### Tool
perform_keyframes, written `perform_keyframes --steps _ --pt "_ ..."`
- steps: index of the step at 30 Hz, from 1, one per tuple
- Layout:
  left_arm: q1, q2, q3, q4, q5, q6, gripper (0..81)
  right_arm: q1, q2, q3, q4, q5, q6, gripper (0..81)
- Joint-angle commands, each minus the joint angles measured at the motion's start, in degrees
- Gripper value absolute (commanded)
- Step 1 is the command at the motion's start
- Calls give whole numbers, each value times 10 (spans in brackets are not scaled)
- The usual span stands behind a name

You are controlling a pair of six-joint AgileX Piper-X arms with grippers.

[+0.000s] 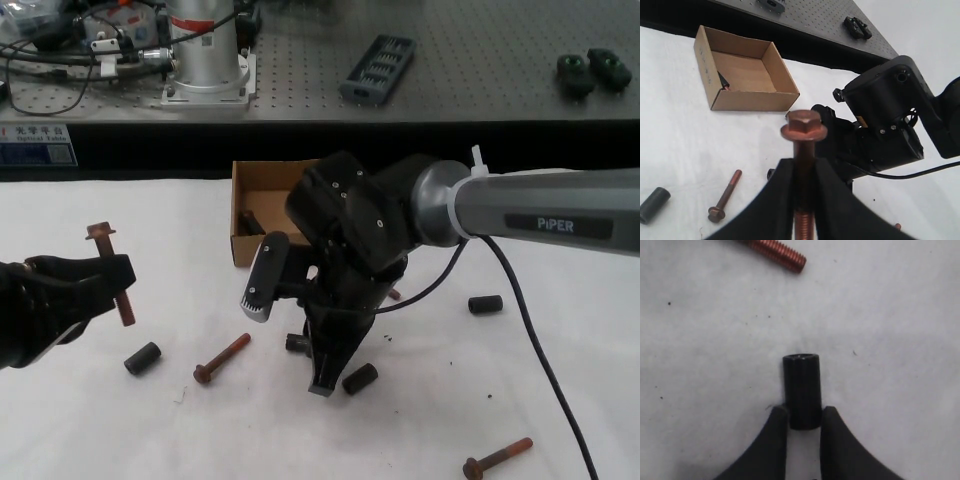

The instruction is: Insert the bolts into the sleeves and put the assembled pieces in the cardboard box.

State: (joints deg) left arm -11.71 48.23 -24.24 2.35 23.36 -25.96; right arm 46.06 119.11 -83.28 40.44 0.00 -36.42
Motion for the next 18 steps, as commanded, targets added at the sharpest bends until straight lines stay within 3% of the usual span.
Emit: perform_keyframes --steps 1,8,18 --pt "1 -7 -3 -12 5 6 6 1 0 -7 1 0 20 43" --pt "1 -7 -3 -12 5 6 6 1 -22 -6 136 20 46 43" --pt "1 -7 -3 -12 5 12 6 8 -127 3 197 20 95 43"
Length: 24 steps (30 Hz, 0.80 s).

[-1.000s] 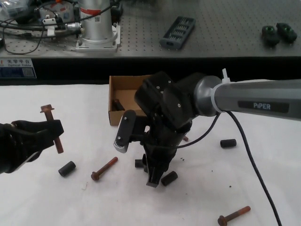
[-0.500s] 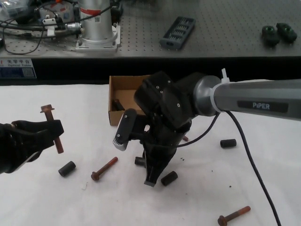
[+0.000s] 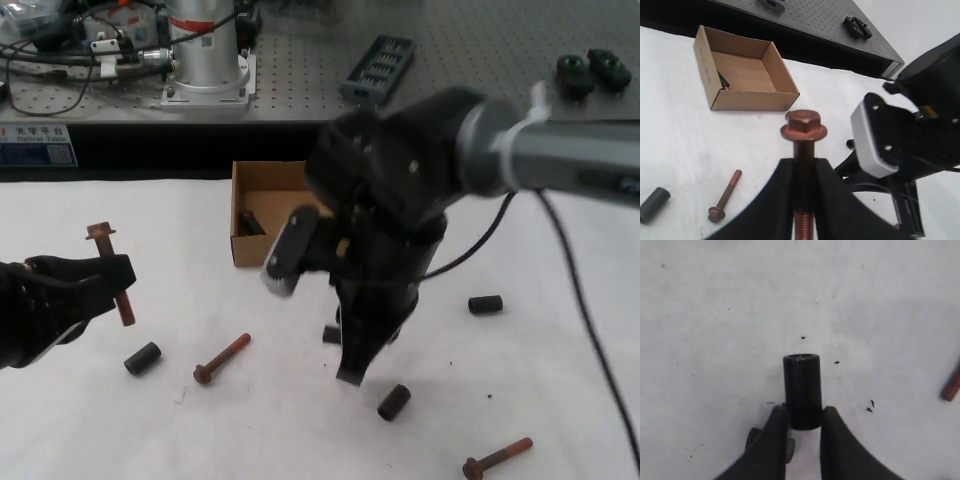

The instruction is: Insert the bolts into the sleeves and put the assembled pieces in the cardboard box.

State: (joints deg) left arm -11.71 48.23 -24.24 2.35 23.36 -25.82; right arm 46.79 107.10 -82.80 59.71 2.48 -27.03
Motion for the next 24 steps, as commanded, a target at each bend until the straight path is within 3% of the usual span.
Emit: perform_keyframes --steps 1,7,13,24 --pt "1 -7 -3 -12 5 12 6 0 -9 3 22 -4 11 43" --pt "1 -7 -3 -10 5 14 6 7 -9 88 76 -11 40 43" --pt "1 -7 -3 -7 5 43 6 46 -28 160 89 -42 43 43" --pt "1 -7 -3 -7 5 44 6 83 -37 187 51 -74 43 43"
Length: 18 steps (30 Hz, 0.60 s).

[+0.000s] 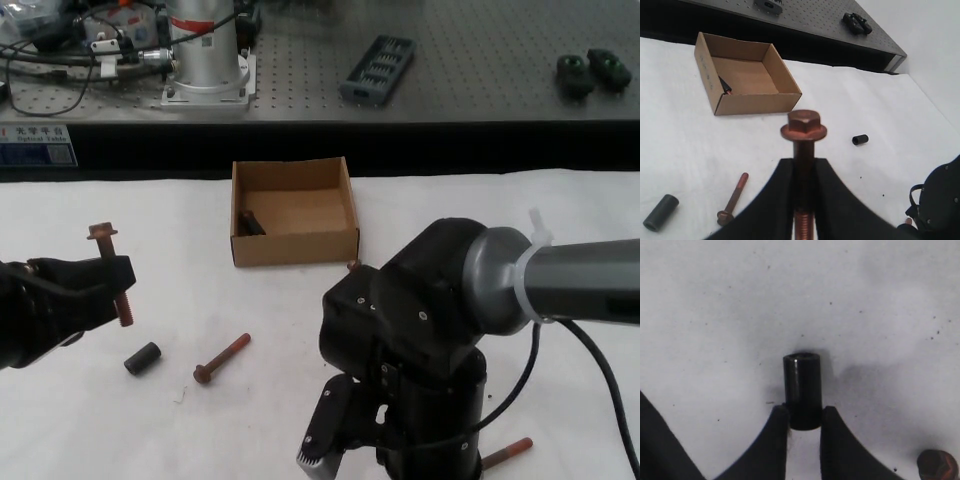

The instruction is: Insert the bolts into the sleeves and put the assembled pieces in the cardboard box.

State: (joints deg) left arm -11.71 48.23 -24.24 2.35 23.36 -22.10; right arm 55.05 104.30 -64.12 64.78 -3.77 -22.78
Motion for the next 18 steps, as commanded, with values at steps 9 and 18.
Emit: perform_keyframes --steps 9,18 --pt "1 -7 -3 -7 5 6 6 1 -9 -1 -67 6 1 43" --pt "1 -7 -3 -7 5 6 6 1 -9 -1 -191 33 1 43"
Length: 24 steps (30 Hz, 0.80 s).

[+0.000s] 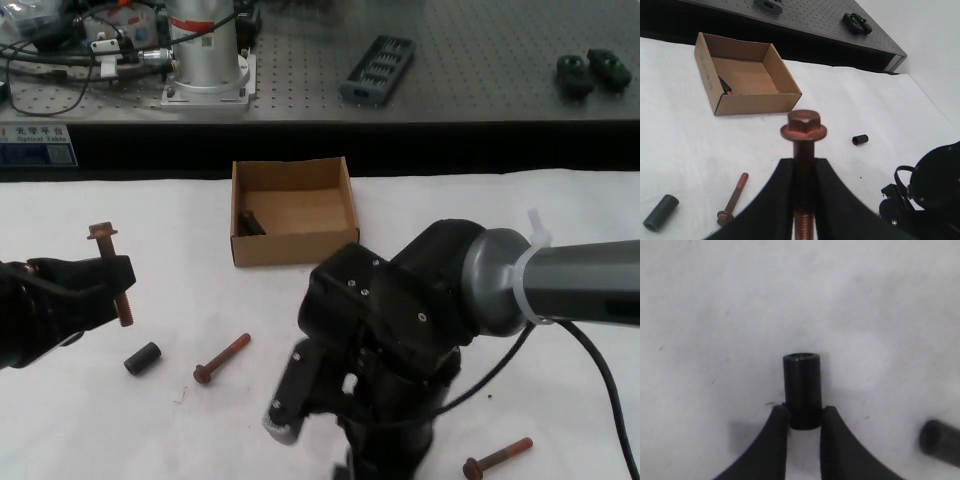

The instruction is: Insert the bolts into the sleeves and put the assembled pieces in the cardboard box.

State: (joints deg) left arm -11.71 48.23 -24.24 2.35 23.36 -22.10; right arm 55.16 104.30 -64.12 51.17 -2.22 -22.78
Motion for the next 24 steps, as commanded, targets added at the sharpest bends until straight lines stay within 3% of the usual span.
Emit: perform_keyframes --steps 1,10,17,24 --pt "1 -7 -3 -7 5 6 6 -2 -9 -1 -63 18 1 43" --pt "1 -7 -3 -7 5 6 6 -27 -7 -1 -146 43 -4 44" --pt "1 -7 -3 -7 5 6 6 -64 7 -2 -128 38 -9 44" --pt "1 -7 -3 -7 5 6 6 -67 10 -10 -129 14 -15 44"
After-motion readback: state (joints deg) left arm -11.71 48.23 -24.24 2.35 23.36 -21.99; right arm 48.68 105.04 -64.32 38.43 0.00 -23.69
